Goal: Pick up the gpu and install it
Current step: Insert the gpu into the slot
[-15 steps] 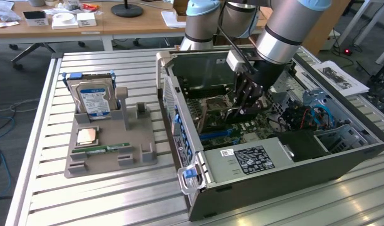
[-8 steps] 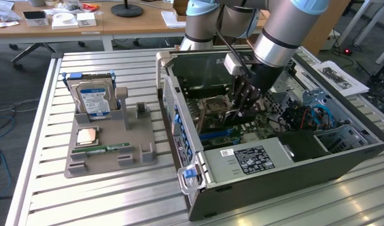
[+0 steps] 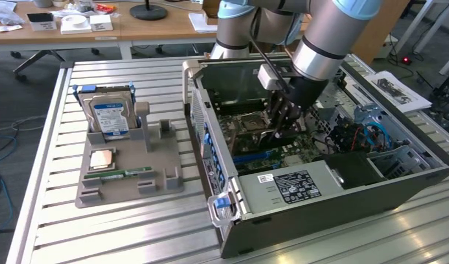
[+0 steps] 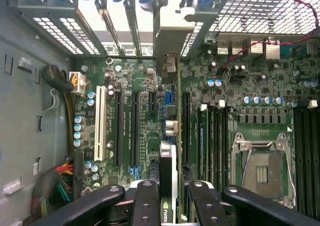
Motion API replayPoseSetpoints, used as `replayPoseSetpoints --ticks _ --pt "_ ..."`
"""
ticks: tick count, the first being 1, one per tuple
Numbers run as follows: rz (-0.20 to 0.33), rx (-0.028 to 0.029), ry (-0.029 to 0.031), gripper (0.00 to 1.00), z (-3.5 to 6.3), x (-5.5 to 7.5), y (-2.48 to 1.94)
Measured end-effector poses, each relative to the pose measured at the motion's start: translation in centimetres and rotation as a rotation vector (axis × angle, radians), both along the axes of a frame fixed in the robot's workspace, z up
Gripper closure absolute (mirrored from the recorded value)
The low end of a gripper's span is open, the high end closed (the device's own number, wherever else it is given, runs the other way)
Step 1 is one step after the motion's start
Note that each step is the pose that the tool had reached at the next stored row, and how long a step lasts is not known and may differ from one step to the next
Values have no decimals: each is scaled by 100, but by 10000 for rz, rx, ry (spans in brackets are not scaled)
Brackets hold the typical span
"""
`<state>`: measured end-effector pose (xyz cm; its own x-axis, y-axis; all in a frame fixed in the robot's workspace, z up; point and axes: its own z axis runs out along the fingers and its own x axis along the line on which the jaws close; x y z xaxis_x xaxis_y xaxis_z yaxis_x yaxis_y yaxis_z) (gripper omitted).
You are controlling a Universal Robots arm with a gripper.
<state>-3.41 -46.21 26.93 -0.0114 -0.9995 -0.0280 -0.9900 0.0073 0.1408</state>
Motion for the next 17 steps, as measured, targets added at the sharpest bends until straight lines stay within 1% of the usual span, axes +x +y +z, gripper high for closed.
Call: replayPoseSetpoints --ticks 5,11,17 --pt "0 0 0 73 -15 -33 0" --pt "0 0 0 73 -68 -71 0" --pt "0 -1 0 73 -72 -96 4"
